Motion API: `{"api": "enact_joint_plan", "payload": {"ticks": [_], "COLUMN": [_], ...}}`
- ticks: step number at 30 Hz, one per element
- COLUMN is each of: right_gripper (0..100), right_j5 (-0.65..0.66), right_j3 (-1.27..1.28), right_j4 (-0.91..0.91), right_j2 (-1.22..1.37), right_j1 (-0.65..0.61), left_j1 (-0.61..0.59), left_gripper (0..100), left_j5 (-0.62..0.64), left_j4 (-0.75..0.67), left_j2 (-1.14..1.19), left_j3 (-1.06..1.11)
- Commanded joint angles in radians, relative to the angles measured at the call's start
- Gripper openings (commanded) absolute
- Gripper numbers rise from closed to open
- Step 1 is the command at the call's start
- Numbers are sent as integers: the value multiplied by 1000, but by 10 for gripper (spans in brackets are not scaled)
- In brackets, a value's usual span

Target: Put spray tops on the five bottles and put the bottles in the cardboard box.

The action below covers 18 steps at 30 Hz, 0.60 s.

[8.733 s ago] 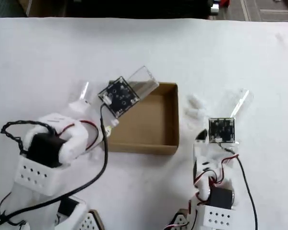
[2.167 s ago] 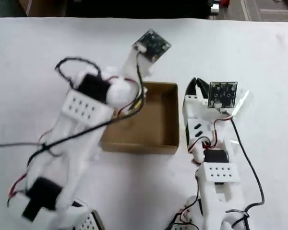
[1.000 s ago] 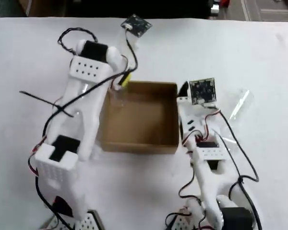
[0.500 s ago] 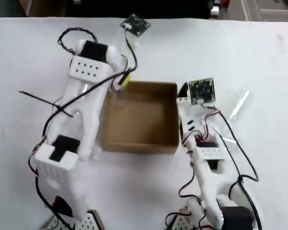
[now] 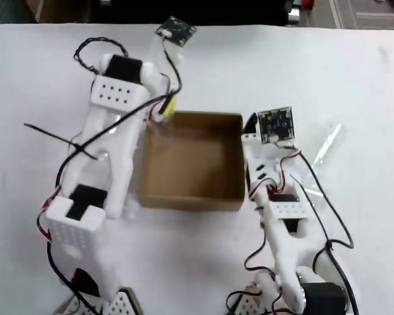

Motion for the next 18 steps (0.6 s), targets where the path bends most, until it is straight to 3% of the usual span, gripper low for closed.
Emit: {"api": "enact_joint_plan", "payload": {"ticks": [1, 12, 18], "right_gripper": [15, 15, 15], "right_j5": [12, 14, 14], "right_j3": [-51, -49, -49], "right_j4": [-24, -22, -22], "right_j2": [-2, -2, -2], "right_j1": [-8, -22, -22], "left_j1": [-7, -10, -4], "left_gripper": [118, 131, 151], "left_j5": [20, 18, 18], "left_j4": [-38, -29, 83], "left_j2": [-15, -22, -61], "left_j3": [-40, -43, -175]}}
